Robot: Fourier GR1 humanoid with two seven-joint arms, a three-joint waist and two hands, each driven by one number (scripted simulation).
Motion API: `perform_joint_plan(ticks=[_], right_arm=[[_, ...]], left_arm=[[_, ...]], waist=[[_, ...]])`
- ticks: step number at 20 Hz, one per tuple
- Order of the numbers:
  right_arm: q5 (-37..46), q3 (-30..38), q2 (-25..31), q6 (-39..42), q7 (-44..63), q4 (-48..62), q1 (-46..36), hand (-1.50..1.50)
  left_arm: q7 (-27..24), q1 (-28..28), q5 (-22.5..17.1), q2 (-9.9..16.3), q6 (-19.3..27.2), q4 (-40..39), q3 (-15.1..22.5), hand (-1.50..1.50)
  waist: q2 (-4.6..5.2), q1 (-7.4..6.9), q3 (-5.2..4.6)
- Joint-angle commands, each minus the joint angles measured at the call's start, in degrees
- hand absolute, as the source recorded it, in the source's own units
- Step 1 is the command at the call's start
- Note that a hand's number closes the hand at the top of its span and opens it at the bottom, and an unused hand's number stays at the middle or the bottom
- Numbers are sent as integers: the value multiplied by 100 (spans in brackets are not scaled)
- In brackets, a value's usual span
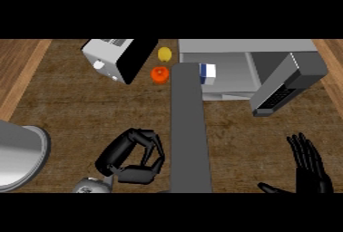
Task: Pick up the milk, place it into the microwave and close the microwave
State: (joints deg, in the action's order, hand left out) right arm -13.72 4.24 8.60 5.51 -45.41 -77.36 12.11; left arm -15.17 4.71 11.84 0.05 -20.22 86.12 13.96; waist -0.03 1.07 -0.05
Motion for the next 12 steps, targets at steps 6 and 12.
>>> perform_joint_plan(ticks=[6, 12], right_arm=[[-41, 57, 282, 86, 430, -1215, 571, -150], [-395, 297, 608, 499, 606, -1623, 605, -150]], left_arm=[[61, 1708, -15, -4, 1288, -1630, 1511, 150], [305, 2178, -1029, -3, 2740, -2590, 3007, 150]], waist=[[12, 60, 0], [32, 189, -2]])
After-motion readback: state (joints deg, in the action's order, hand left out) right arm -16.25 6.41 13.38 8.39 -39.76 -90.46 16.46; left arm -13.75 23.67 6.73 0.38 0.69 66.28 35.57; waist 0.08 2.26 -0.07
